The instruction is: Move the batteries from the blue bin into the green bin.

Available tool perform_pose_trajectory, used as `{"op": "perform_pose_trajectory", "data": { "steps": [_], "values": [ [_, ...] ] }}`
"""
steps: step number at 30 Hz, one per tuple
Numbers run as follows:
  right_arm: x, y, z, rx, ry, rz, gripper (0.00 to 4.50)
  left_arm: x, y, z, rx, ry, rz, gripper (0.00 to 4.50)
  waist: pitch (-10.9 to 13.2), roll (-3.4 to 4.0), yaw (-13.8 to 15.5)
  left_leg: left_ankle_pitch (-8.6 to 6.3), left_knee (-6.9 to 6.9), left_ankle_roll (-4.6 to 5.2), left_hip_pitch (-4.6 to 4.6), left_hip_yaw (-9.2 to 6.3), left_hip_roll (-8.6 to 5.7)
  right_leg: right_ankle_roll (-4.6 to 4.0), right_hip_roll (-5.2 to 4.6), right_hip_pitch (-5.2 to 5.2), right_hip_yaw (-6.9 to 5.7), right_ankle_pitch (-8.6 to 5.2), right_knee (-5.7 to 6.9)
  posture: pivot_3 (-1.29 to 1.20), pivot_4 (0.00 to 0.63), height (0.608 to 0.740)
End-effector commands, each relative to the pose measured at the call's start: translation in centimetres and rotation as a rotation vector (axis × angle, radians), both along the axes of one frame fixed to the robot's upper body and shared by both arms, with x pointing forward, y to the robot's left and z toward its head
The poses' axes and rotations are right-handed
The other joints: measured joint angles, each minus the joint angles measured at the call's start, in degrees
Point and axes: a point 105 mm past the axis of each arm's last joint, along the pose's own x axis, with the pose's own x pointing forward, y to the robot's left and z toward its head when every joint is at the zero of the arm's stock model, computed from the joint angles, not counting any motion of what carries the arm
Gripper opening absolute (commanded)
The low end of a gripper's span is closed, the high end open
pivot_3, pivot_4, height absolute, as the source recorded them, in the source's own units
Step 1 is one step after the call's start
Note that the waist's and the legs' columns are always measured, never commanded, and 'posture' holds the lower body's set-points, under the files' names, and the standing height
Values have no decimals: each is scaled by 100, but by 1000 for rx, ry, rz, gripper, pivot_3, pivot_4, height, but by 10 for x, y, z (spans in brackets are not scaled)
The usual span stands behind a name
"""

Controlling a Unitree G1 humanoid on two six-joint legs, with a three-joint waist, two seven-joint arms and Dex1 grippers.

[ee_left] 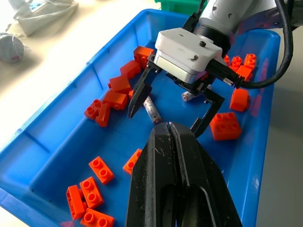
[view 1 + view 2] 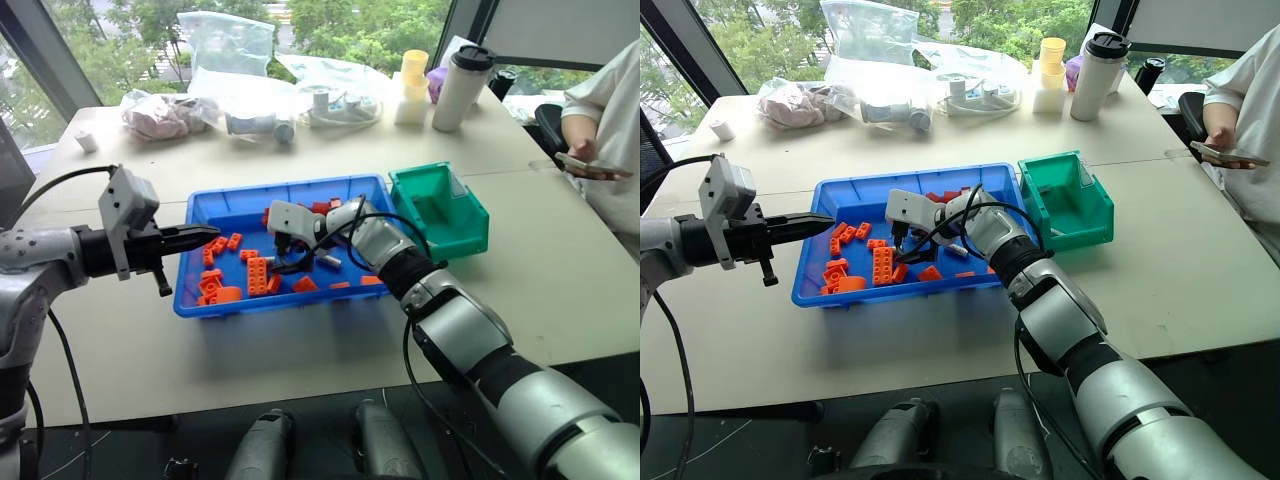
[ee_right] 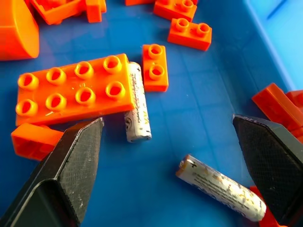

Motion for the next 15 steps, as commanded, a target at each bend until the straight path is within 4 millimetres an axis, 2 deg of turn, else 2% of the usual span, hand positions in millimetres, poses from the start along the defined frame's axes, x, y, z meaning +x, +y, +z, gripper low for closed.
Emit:
{"op": "perform_pose_trajectory", "data": {
  "steps": [1,3,6,9,10,12,15],
  "values": [
    [-2,10,4,-29,-49,36,4221,-3,2,17,-4,-70,12,0,0,0,1,1,0,-1,0,0,0,0,1,0,0,0,0,0,150,740],
    [-2,12,0,-39,-38,31,3608,-3,2,17,-5,-75,17,0,0,0,1,2,0,-3,1,0,0,0,1,0,0,0,0,0,150,740],
    [-1,10,-5,-68,-26,17,2137,-2,1,18,-8,-81,23,0,0,1,0,3,0,-6,1,0,0,0,0,1,0,0,1,0,150,740],
    [1,7,-7,-82,-16,-1,392,-1,1,18,-11,-86,30,0,-1,1,4,3,1,-5,2,0,0,0,0,2,0,0,1,0,150,740],
    [2,6,-6,-82,-8,-6,13,-1,1,18,-12,-86,32,0,-1,1,7,3,1,-5,2,0,0,0,1,3,0,0,1,0,150,740],
    [2,5,-1,-74,-11,3,16,-1,1,18,-14,-88,36,0,-1,1,8,3,3,-5,3,0,-1,0,1,5,0,0,1,0,150,740],
    [10,0,34,25,-57,-36,16,0,1,19,-21,-91,39,0,-1,2,10,3,3,-5,2,0,-1,0,0,4,0,0,1,0,150,740]
  ]
}}
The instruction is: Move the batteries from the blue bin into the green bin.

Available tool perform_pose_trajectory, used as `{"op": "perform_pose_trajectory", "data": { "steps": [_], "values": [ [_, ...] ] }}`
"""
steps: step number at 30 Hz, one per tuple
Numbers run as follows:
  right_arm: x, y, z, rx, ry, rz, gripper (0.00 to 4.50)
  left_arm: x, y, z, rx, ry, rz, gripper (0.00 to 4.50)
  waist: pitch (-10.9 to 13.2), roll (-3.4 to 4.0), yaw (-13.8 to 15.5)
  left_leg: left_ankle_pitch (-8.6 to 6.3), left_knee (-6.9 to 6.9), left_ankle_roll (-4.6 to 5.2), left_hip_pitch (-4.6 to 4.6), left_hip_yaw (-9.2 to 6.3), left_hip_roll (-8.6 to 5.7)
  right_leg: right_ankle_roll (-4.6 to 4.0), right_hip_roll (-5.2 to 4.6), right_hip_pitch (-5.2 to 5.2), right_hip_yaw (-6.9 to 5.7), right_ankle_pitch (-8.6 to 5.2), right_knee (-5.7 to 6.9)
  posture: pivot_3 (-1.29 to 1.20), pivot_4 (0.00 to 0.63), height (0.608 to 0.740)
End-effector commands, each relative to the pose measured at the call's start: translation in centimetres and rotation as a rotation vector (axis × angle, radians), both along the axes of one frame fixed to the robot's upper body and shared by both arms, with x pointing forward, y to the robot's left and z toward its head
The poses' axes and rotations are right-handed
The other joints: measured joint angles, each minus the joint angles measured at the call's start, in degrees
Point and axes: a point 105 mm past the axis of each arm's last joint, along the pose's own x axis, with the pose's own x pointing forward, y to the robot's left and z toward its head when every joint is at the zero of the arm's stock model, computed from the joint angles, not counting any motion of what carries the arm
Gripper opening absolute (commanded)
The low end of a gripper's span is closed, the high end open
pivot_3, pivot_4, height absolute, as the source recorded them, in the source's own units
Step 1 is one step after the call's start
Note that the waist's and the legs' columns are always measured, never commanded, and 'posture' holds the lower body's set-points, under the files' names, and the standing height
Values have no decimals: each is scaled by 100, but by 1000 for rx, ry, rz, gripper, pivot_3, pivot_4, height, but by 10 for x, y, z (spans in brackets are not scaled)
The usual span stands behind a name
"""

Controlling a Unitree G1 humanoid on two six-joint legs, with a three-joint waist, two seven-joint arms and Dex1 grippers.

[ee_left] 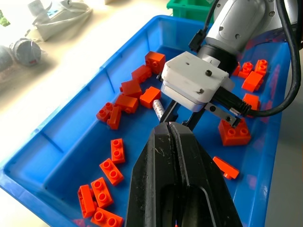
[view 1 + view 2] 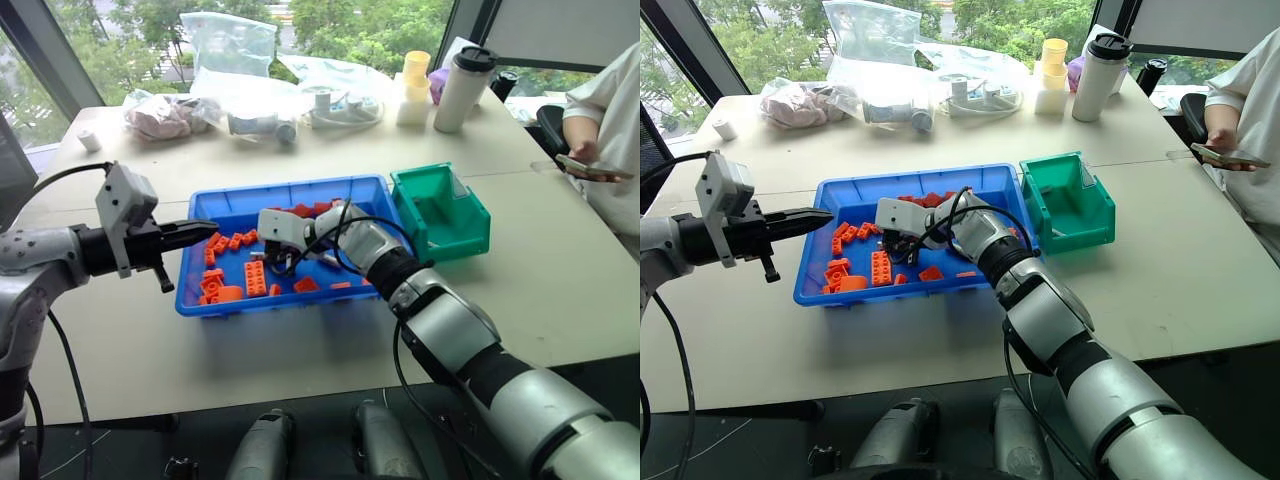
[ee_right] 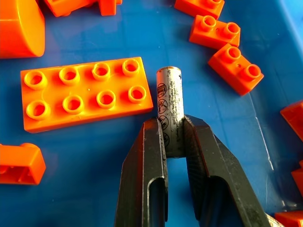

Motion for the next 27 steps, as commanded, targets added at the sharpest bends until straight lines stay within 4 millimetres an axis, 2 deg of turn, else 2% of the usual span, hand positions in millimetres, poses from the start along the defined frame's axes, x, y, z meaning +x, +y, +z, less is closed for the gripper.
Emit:
{"op": "perform_pose_trajectory", "data": {
  "steps": [1,3,6,7,8,9,11,13,14,16,17,19,23,27],
  "values": [
    [10,-6,52,118,-91,-27,16,-2,1,14,-11,-60,6,0,1,2,6,0,0,0,0,0,0,0,0,-1,0,0,0,0,150,740],
    [12,-21,80,180,-156,-58,16,-1,0,14,-18,-60,5,0,1,2,17,0,2,0,-4,-1,-1,0,-1,-3,-1,0,0,0,150,740],
    [10,-47,105,224,-220,-119,16,-1,-2,13,-23,-57,-1,0,0,1,15,-4,1,7,-6,-2,-2,0,-5,-2,-1,0,-3,0,150,740],
    [14,-69,116,249,-254,-198,16,-1,-3,11,-25,-54,-7,0,0,0,14,-5,0,9,-5,-2,-1,0,-8,-2,-1,0,-2,0,150,740],
    [21,-103,126,280,-270,-338,16,0,-5,10,-28,-50,-14,0,0,0,15,-7,0,12,-4,-2,-1,0,-8,-2,-2,0,-3,0,150,740],
    [29,-141,131,283,-288,-492,16,1,-6,9,-29,-47,-21,0,0,0,36,-8,1,12,-5,-2,-1,0,-8,-2,-1,0,-2,0,150,740],
    [33,-192,132,292,-280,-707,16,1,-7,7,-29,-44,-29,0,0,0,141,-9,6,14,-7,-2,-4,0,-11,2,-3,0,-3,0,150,740],
    [28,-222,126,353,-181,-846,16,2,-8,7,-36,-42,-38,0,0,0,177,-9,8,16,-7,5,-14,0,-13,3,0,0,-5,0,150,740],
    [26,-243,123,359,-184,-930,16,3,-9,7,-37,-40,-46,0,0,0,170,-9,7,17,-6,7,-13,0,-13,4,1,0,-5,0,150,740],
    [19,-272,118,364,-173,-1042,16,4,-11,6,-38,-32,-68,0,0,0,143,-10,4,17,-3,9,-4,-1,-14,4,4,0,-5,0,150,740],
    [15,-280,115,365,-161,-1076,16,4,-13,6,-36,-29,-79,0,0,1,135,-10,3,17,-1,11,1,-1,-12,3,4,0,-4,0,150,740],
    [8,-283,104,385,-86,-1110,16,5,-16,5,-26,-22,-111,0,0,4,117,-9,-2,17,-1,14,3,-1,-11,1,5,0,-3,0,150,740],
    [-2,-269,86,398,8,-1074,16,10,-21,5,-21,-24,-146,0,0,4,73,-9,1,17,-1,17,5,-2,-10,2,7,1,-2,0,150,740],
    [-3,-265,94,427,-12,-1059,1936,14,-23,6,-20,-32,-151,0,0,4,55,-9,2,17,-1,16,4,-2,-10,3,6,1,-2,0,150,740]
  ]
}}
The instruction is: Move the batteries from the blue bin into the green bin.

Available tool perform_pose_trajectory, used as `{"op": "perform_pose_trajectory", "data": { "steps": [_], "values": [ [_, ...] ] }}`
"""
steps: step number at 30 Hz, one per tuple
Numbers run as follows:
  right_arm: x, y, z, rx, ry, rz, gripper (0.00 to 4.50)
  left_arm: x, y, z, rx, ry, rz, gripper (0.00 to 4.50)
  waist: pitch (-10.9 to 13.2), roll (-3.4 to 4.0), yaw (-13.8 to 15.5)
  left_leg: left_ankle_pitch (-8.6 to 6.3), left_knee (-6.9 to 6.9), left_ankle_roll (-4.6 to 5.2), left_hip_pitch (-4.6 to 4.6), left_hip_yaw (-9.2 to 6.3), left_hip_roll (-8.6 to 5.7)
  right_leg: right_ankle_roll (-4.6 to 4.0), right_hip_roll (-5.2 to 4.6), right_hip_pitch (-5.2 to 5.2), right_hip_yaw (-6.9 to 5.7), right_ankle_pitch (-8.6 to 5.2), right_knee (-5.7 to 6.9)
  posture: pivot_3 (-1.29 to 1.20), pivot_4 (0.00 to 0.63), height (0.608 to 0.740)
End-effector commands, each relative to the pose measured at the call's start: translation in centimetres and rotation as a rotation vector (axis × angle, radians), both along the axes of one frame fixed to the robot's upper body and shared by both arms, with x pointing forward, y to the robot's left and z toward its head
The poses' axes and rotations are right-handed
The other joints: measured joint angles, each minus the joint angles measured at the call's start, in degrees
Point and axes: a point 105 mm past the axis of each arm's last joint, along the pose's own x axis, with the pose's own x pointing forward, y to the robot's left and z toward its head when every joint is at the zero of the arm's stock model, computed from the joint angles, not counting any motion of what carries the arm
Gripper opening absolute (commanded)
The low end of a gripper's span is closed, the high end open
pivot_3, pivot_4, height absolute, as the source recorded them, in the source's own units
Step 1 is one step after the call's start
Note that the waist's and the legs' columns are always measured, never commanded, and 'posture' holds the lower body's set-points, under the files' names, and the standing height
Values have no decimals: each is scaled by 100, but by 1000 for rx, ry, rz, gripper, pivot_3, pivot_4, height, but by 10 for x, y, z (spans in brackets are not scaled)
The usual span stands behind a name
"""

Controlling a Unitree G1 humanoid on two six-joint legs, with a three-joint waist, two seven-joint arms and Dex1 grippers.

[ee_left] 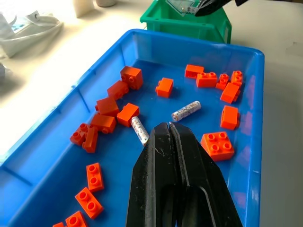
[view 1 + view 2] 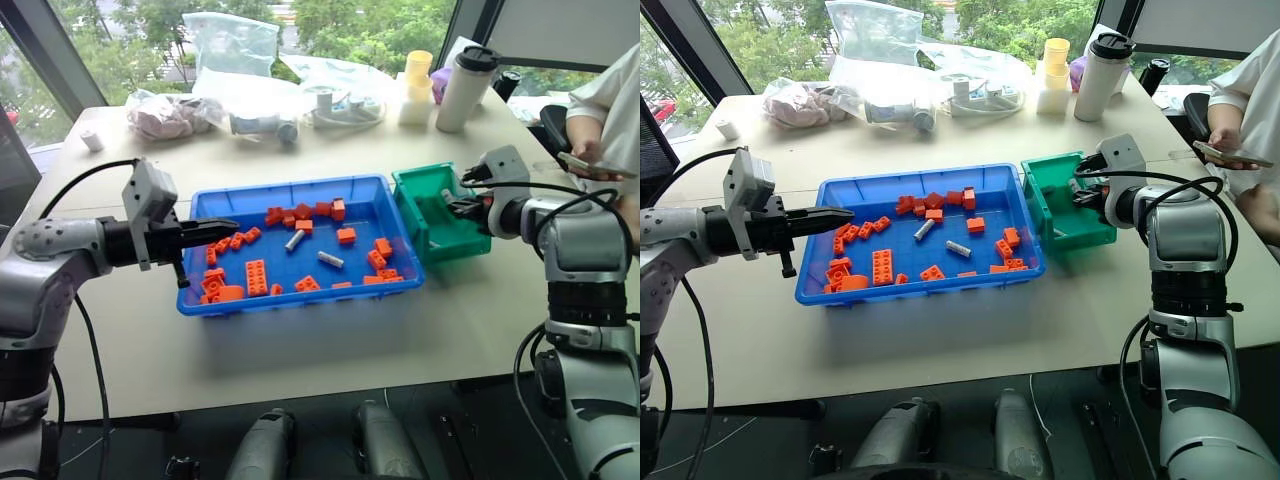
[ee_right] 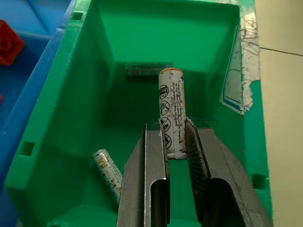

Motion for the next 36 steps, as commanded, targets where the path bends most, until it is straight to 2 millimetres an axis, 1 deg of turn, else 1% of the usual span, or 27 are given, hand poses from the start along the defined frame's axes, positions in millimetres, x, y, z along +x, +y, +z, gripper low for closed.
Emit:
{"op": "perform_pose_trajectory", "data": {
  "steps": [1,3,4,5,6,7,8,9,10,11,12,13,15,17,18,20,24,27,33,36],
  "values": [
    [0,5,27,12,-96,19,2514,1,-1,8,6,-40,-14,0,0,0,0,0,0,0,0,0,0,0,0,0,0,0,-1,0,150,740],
    [0,5,32,-2,-113,18,3529,1,-1,8,7,-41,-15,0,0,0,-1,0,0,0,0,0,-1,0,0,1,0,0,-1,0,150,740],
    [0,4,36,-23,-134,22,4166,2,-1,8,6,-42,-16,0,0,0,-1,0,0,0,0,0,0,0,0,1,0,0,-1,0,150,740],
    [2,6,45,-20,-161,32,4473,2,-1,8,6,-42,-15,0,0,0,-1,0,0,0,0,0,0,0,0,1,0,0,-1,0,150,740],
    [3,13,59,-24,-210,64,4473,2,-1,8,6,-43,-13,0,0,0,-1,0,0,0,0,0,-1,0,0,0,0,0,-1,0,150,740],
    [4,26,75,-21,-277,130,4473,2,-1,8,2,-44,-10,0,2,2,-15,0,1,0,0,0,-1,0,0,1,0,0,-1,0,150,740],
    [3,46,87,3,-312,213,4473,2,-1,8,0,-45,-6,0,2,3,-36,0,1,0,0,1,-1,0,0,0,0,0,-1,0,150,740],
    [3,72,92,46,-324,296,4473,2,0,8,-1,-47,-3,0,3,4,-60,0,1,0,0,2,-1,0,0,0,0,0,0,0,150,740],
    [3,95,91,107,-304,355,4473,2,-1,9,-4,-49,-2,0,2,3,-94,0,-2,0,2,2,1,0,3,-1,1,0,0,0,150,740],
    [2,109,90,147,-283,387,4473,2,-1,9,-6,-51,-1,0,1,3,-126,0,-5,0,6,1,6,0,8,-1,1,0,1,0,150,740],
    [3,119,84,166,-250,398,4473,3,-1,9,-6,-52,1,0,0,2,-141,0,-8,0,10,0,12,0,12,-1,0,0,3,0,150,740],
    [2,130,77,148,-232,418,4473,3,-1,9,-6,-56,5,0,-2,-1,-135,0,-10,0,10,-5,15,0,14,-1,-4,0,4,0,150,740],
    [-2,166,48,138,-160,495,4473,3,0,11,-16,-66,24,0,-4,-4,-99,0,-8,-1,4,-18,15,-1,12,-1,-10,0,3,0,150,740],
    [-8,190,27,146,-95,537,4473,1,2,11,-17,-67,37,0,-3,-3,-49,0,-5,-1,1,-13,4,-1,1,-1,-7,0,1,0,150,740],
    [-8,197,16,136,-65,533,4473,-1,4,10,-15,-66,43,0,-3,-3,-39,0,0,-1,-2,-10,-1,0,-3,-2,-7,0,1,0,150,740],
    [-10,206,-3,119,-1,528,4473,-4,6,8,-11,-64,57,0,-3,-3,-22,1,6,-2,-7,-10,-7,0,-5,-5,-6,0,1,0,150,740],
    [-20,220,-23,120,64,553,4473,-6,11,8,-8,-71,89,0,-3,-4,9,1,9,-2,-10,-15,-8,0,-4,-4,-10,1,1,0,150,740],
    [-19,230,-36,117,95,532,4473,-9,11,7,-10,-67,94,0,-3,-4,-33,0,6,-1,-7,-14,-7,0,-3,-5,-9,0,1,0,150,740],
    [-8,244,-46,137,126,486,4473,-9,11,6,-13,-69,104,0,-3,-4,-55,1,-3,-3,-3,-12,0,-1,2,-12,-7,1,7,0,150,740],
    [-1,249,-51,96,99,474,4473,-9,10,7,-14,-70,105,0,-3,-4,-54,1,-1,-3,-3,-11,-1,-1,3,-11,-6,1,6,0,150,740]
  ]
}}
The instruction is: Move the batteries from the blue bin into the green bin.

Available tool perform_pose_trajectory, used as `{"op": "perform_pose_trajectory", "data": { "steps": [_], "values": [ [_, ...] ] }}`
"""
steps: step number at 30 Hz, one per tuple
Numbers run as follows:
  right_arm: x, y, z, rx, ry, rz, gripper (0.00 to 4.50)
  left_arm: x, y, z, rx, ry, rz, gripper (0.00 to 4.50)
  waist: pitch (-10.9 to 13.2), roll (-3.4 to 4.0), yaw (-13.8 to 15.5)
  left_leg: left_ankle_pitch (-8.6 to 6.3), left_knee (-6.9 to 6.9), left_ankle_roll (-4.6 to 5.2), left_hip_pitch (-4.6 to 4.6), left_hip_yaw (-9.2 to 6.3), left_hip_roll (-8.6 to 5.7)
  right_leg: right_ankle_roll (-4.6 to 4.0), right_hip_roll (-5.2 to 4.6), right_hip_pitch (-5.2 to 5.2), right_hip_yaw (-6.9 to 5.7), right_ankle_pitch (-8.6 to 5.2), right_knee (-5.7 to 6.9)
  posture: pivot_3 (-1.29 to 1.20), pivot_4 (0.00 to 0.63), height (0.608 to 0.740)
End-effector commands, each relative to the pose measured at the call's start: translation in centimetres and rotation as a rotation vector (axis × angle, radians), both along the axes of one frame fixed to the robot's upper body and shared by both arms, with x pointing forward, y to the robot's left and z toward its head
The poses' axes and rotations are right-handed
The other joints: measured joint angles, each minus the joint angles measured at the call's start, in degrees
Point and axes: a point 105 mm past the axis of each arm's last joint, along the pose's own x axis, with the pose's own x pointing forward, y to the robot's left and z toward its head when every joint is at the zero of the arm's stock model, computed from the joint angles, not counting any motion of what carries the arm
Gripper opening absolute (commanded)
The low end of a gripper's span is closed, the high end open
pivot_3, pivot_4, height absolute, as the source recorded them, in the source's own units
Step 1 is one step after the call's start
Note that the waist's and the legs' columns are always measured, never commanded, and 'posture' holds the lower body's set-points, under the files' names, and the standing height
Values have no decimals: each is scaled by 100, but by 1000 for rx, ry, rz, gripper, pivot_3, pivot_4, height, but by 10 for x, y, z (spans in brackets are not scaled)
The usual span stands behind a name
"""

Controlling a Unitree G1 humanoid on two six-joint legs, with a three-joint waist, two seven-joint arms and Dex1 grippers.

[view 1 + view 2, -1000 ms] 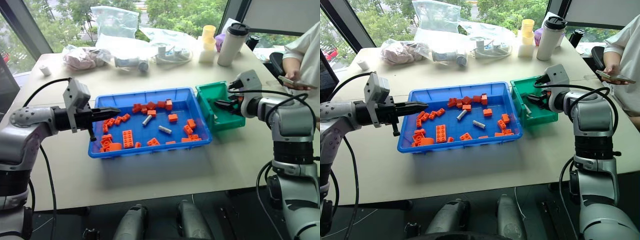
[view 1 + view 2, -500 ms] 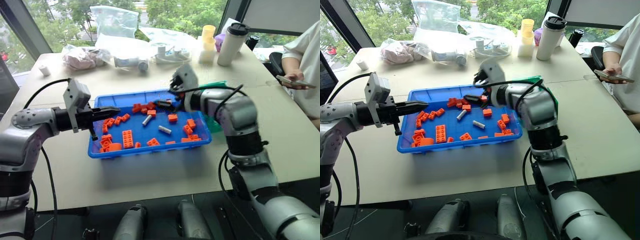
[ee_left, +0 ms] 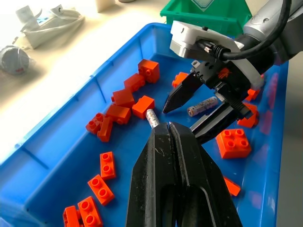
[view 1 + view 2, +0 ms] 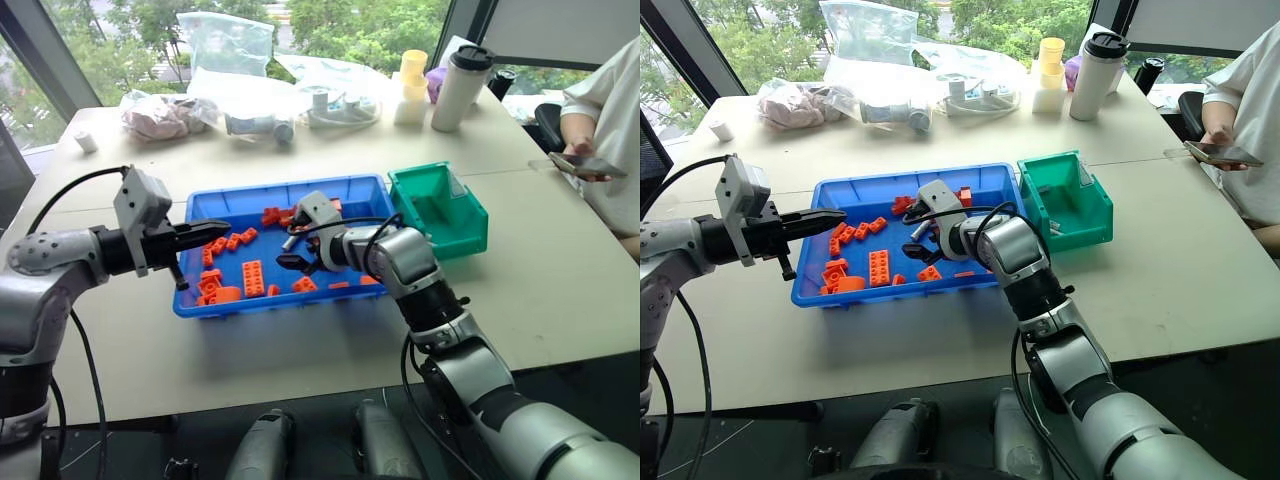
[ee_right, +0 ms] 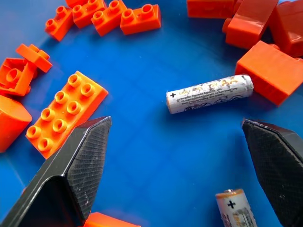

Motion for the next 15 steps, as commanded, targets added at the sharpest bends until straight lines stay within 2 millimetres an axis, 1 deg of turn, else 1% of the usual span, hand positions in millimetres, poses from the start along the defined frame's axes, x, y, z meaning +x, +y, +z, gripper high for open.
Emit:
{"op": "perform_pose_trajectory", "data": {
  "steps": [1,5,9,12,14,15],
  "values": [
    [11,8,12,-17,-102,-5,4473,-3,0,14,-3,-56,-3,0,0,0,3,0,0,0,0,0,0,0,0,0,0,0,0,0,150,740],
    [16,10,6,-69,-142,-8,4473,-3,-1,14,-4,-61,1,0,0,0,2,0,1,0,0,0,-1,0,1,2,-1,0,-1,0,150,740],
    [15,12,2,-90,-162,3,4473,-3,0,14,-5,-65,9,0,0,0,0,0,0,0,1,-1,0,0,1,1,-1,0,0,0,150,740],
    [14,17,0,-82,-151,1,3711,-3,0,14,-4,-66,13,0,0,0,-2,0,0,0,1,-1,0,0,2,1,-1,0,0,0,150,740],
    [12,22,0,-81,-153,4,2785,-4,0,14,-5,-67,15,0,0,0,-14,0,-1,0,2,-1,1,0,3,1,-1,0,0,0,150,740],
    [11,24,0,-81,-155,6,2205,-4,1,14,-6,-68,16,0,0,0,-14,0,-2,0,2,-1,1,0,3,0,0,0,1,0,150,740]
  ]
}}
